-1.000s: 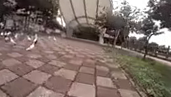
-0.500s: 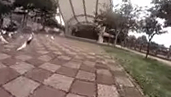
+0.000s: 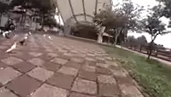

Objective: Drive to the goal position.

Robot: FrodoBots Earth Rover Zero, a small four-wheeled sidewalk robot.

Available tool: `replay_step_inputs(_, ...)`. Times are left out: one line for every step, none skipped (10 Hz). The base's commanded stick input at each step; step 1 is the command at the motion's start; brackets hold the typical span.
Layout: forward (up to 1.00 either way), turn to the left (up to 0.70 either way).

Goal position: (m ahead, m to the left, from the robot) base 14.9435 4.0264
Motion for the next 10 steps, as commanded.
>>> replay_step_inputs(0.70, 0.00)
replay_step_inputs(0.70, 0.00)
replay_step_inputs(0.70, 0.00)
replay_step_inputs(0.70, 0.00)
replay_step_inputs(0.70, 0.00)
replay_step_inputs(0.70, 0.00)
replay_step_inputs(0.70, 0.00)
replay_step_inputs(0.70, 0.00)
replay_step_inputs(0.70, 0.00)
replay_step_inputs(0.70, 0.27)
